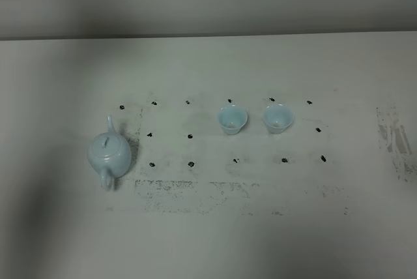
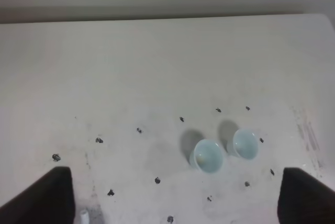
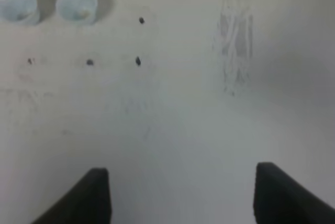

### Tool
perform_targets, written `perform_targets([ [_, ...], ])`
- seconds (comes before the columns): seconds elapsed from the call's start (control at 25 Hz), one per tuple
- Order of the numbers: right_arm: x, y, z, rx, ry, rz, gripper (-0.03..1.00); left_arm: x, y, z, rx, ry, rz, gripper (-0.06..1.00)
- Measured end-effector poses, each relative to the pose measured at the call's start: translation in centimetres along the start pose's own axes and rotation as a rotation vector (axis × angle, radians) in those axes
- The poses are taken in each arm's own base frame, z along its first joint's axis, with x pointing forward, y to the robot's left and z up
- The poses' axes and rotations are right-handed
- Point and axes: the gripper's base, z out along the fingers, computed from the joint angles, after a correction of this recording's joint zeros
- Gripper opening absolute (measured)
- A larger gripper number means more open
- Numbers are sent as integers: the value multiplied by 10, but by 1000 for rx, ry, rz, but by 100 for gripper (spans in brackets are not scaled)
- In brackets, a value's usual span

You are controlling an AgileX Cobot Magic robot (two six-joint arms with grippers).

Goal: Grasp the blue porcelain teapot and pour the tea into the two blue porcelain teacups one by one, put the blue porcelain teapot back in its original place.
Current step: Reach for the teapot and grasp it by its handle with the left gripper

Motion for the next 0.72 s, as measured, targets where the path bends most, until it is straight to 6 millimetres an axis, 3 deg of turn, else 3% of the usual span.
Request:
perform_targets([
  [0.12,37,-1,-16,-3,-84,4,56,1,3,0,-32,11,9,75],
  [0.36,95,-2,-28,-8,-221,1,56,11,13,12,-45,67,-22,75],
  [0.72,139,-5,-35,11,-382,-54,56,27,26,30,-46,124,-57,75],
])
